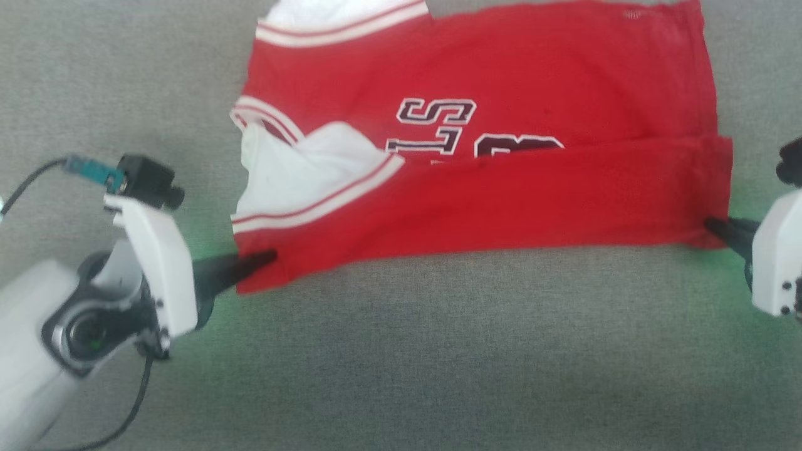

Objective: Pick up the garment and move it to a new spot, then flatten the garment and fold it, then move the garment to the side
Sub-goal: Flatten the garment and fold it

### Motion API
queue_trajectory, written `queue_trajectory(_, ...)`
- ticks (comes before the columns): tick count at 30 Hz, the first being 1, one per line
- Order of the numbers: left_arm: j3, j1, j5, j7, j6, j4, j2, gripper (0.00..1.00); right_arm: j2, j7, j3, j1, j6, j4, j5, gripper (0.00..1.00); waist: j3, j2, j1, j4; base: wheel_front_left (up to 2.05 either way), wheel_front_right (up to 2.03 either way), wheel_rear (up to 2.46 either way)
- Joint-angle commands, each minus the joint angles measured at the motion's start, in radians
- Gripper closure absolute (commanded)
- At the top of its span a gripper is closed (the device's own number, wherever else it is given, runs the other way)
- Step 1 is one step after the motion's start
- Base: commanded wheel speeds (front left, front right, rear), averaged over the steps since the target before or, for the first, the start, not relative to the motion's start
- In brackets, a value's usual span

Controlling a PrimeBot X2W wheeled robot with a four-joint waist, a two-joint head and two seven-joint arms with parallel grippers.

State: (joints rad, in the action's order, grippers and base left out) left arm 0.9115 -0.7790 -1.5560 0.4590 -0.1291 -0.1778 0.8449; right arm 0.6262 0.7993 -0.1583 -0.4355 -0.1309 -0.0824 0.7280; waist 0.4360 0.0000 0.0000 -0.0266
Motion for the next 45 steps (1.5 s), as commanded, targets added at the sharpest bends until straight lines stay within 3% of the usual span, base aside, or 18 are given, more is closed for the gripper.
queue_trajectory(1, -0.002, 0.032, -0.001, -0.017, -0.001, 0.024, 0.015, 1.0, 0.007, -0.005, 0.008, 0.027, 0.0, 0.011, 0.004, 1.0, -0.022, 0.0, 0.0, 0.007, 0.0, 0.0, 0.0)
queue_trajectory(9, 0.005, 0.208, 0.002, -0.121, 0.001, 0.227, 0.144, 1.0, 0.071, 0.037, 0.054, 0.188, 0.0, 0.107, 0.022, 1.0, -0.071, 0.0, 0.0, 0.022, 0.0, 0.0, 0.0)
queue_trajectory(13, 0.013, 0.261, 0.015, -0.161, 0.022, 0.3, 0.172, 1.0, 0.079, 0.05, 0.086, 0.262, 0.0, 0.158, 0.027, 1.0, -0.08, 0.0, 0.0, 0.027, 0.0, 0.0, 0.0)
queue_trajectory(14, 0.013, 0.268, 0.02, -0.171, 0.03, 0.309, 0.173, 0.91, 0.077, 0.046, 0.094, 0.275, 0.0, 0.172, 0.028, 0.99, -0.083, 0.0, 0.0, 0.03, 0.0, 0.0, 0.0)
queue_trajectory(16, 0.004, 0.272, 0.03, -0.198, 0.047, 0.313, 0.169, 0.38, 0.07, 0.026, 0.111, 0.293, 0.0, 0.198, 0.02, 0.46, -0.085, 0.0, 0.0, 0.032, 0.0, 0.0, 0.0)
queue_trajectory(17, 0.004, 0.274, 0.038, -0.208, 0.049, 0.314, 0.166, 0.02, 0.069, 0.015, 0.114, 0.302, 0.0, 0.211, 0.015, 0.01, -0.087, 0.0, 0.0, 0.032, 0.0, 0.0, 0.0)
queue_trajectory(21, -0.018, 0.28, 0.049, -0.261, 0.072, 0.299, 0.17, 0.0, 0.058, -0.06, 0.128, 0.308, 0.0, 0.251, -0.01, 0.0, -0.1, 0.0, 0.0, 0.024, 0.0, 0.0, 0.0)
queue_trajectory(26, -0.078, 0.238, 0.114, -0.372, 0.157, 0.239, 0.179, 0.0, 0.015, -0.226, 0.145, 0.254, 0.0, 0.26, -0.069, 0.0, -0.105, 0.0, 0.0, 0.002, 0.0, 0.0, 0.0)
queue_trajectory(31, -0.126, 0.156, 0.192, -0.473, 0.185, 0.141, 0.134, 0.0, -0.106, -0.414, 0.153, 0.162, 0.0, 0.207, -0.112, 0.0, -0.081, 0.0, 0.0, -0.036, 0.0, 0.0, 0.0)
queue_trajectory(40, -0.163, -0.145, 0.304, -0.494, 0.123, -0.13, -0.005, 0.0, -0.255, -0.651, 0.135, 0.031, 0.0, 0.169, -0.195, 0.0, 0.008, 0.0, 0.0, -0.119, 0.0, 0.0, 0.0)
queue_trajectory(45, -0.125, -0.379, 0.361, -0.349, 0.086, -0.374, -0.062, 0.0, -0.347, -0.776, 0.162, -0.025, 0.0, 0.182, -0.207, 0.0, 0.068, 0.0, 0.0, -0.199, 0.0, 0.0, 0.0)
